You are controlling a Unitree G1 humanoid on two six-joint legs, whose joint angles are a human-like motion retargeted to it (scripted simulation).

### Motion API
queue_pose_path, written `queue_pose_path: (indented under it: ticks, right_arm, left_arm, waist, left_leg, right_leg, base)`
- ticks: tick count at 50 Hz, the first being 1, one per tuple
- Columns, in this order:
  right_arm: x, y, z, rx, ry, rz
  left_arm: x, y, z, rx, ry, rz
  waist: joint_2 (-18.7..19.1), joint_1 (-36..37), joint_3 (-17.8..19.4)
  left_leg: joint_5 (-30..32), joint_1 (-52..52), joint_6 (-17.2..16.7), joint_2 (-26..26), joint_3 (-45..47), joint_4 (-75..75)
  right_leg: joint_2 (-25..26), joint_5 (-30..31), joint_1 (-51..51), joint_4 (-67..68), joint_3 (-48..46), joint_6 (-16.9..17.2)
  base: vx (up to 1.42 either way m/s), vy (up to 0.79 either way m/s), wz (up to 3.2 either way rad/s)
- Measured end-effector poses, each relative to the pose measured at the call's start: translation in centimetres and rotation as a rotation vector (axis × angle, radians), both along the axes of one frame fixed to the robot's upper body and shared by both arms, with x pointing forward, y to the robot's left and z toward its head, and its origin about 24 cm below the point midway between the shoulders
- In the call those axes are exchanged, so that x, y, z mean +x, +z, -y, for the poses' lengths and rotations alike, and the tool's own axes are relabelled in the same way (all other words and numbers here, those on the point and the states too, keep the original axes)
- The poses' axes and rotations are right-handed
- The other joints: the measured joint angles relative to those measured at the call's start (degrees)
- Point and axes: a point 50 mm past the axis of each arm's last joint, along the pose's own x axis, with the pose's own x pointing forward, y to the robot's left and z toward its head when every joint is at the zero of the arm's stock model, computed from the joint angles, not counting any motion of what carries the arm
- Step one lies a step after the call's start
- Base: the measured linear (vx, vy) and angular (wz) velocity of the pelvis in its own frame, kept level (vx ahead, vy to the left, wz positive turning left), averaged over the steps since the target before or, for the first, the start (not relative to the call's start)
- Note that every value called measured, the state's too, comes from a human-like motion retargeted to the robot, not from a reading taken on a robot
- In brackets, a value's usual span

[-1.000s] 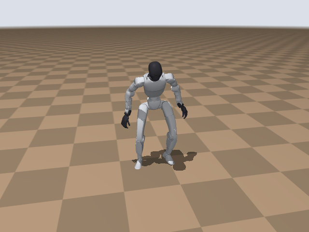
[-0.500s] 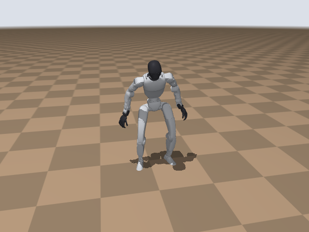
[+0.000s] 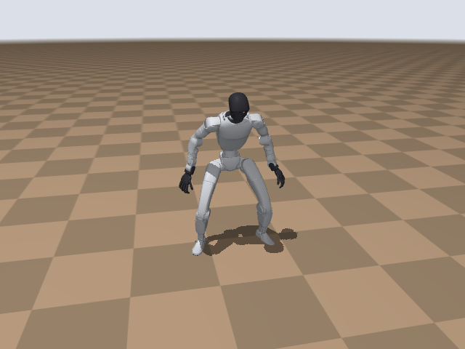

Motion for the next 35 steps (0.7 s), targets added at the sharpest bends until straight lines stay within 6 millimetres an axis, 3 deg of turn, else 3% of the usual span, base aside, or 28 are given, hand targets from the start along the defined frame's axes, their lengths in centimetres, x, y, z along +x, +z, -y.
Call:
queue_pose_path:
  ticks: [2, 5, 8, 12, 15, 17, 20, 23, 26, 31, 35]
  right_arm:
    - [0.3, 0.1, 0.1, -0.002, 0.006, -0.012]
    - [1.8, 0.7, 0.0, -0.014, 0.019, 0.025]
    - [3.6, 1.9, 0.4, -0.048, 0.025, 0.055]
    - [6.2, 3.5, -0.6, -0.071, 0.092, 0.198]
    - [6.5, 3.9, -0.7, -0.057, 0.103, 0.231]
    - [6.1, 3.6, -0.8, -0.025, 0.091, 0.231]
    - [4.6, 2.6, -1.0, 0.027, 0.067, 0.191]
    - [2.5, 1.3, -1.3, 0.074, 0.049, 0.114]
    - [0.5, 0.0, -1.9, 0.106, 0.025, 0.054]
    - [-1.1, -1.0, -1.9, 0.071, -0.027, 0.009]
    - [-0.6, -1.2, -2.1, 0.032, -0.030, -0.001]
  left_arm:
    - [0.1, 0.0, 0.1, -0.045, 0.039, 0.011]
    - [-0.9, -0.3, -0.1, -0.088, 0.109, 0.023]
    - [-2.1, -1.2, 0.4, -0.104, 0.155, -0.015]
    - [-5.3, -2.3, 0.5, -0.038, 0.104, -0.088]
    - [-6.6, -3.0, 0.7, 0.020, -0.026, -0.180]
    - [-6.7, -3.2, 0.9, 0.055, -0.106, -0.231]
    - [-6.0, -3.1, 0.8, 0.076, -0.150, -0.256]
    - [-4.4, -2.4, 0.3, 0.055, -0.111, -0.203]
    - [-2.3, -1.1, -0.5, 0.066, -0.079, -0.133]
    - [1.1, 1.2, -1.1, 0.104, -0.009, 0.002]
    - [0.8, 1.4, -1.4, 0.073, 0.095, 0.060]
  waist:
    - [0.00, 0.91, 0.00]
    - [-0.84, 1.02, 0.00]
    - [-0.52, 1.41, 0.00]
    - [-1.49, 2.19, 0.00]
    - [-2.87, 2.30, 0.00]
    - [-3.81, 2.14, 0.00]
    - [-4.36, 1.98, 0.00]
    - [-4.84, 1.73, 0.00]
    - [-4.80, 1.72, 0.00]
    - [-2.83, 0.74, 0.00]
    - [-3.57, 1.71, 0.00]
  left_leg:
    - [0.63, 1.78, 0.88, -0.14, 1.23, -1.81]
    - [1.89, 3.99, 1.13, -0.62, 2.85, -4.45]
    - [5.31, 5.68, 0.91, -0.77, 3.60, -9.37]
    - [6.20, 2.89, 0.43, 5.84, 6.92, -0.31]
    - [-0.87, 2.11, 2.12, 5.53, 9.46, 4.55]
    - [-5.01, 1.34, 1.71, 1.11, 7.94, 4.53]
    - [-3.50, 2.59, 1.21, -4.98, 4.37, -4.28]
    - [-0.84, 2.29, 4.56, -3.44, 3.07, -5.85]
    - [0.87, 0.26, 3.24, -1.21, 1.09, -4.44]
    - [3.39, -2.21, 1.38, -0.44, -2.44, -6.92]
    - [6.20, -0.44, 1.39, 0.33, -2.10, -10.63]
  right_leg:
    - [-2.03, -0.75, 2.56, -1.95, -5.03, -2.32]
    - [-2.58, 3.68, 6.91, -9.46, -8.51, -3.72]
    - [-1.31, 6.63, 7.52, -13.17, -8.20, -2.48]
    - [1.23, 5.65, 7.52, -11.72, -8.98, 0.25]
    - [2.80, 6.28, 8.91, -13.90, -9.27, 0.80]
    - [4.04, 7.17, 9.38, -15.55, -9.37, 0.81]
    - [6.61, 8.87, 10.06, -17.58, -10.61, 1.39]
    - [7.94, 10.50, 7.51, -13.04, -9.54, 3.42]
    - [8.60, 8.28, 2.88, -4.46, -3.95, 4.82]
    - [1.52, 0.32, 1.60, -0.75, -4.35, 0.24]
    - [1.25, 6.78, 7.74, -17.09, -6.93, -0.19]
  base:
    - [0.03, -0.08, -0.22]
    - [0.03, -0.15, -0.15]
    - [0.00, -0.19, -0.20]
    - [0.06, -0.23, -0.66]
    - [0.01, -0.17, -0.36]
    - [0.00, -0.15, -0.19]
    - [-0.01, -0.14, -0.13]
    - [0.00, -0.15, -0.05]
    - [0.02, -0.19, 0.05]
    - [0.02, -0.27, 0.40]
    - [0.01, -0.42, -0.07]
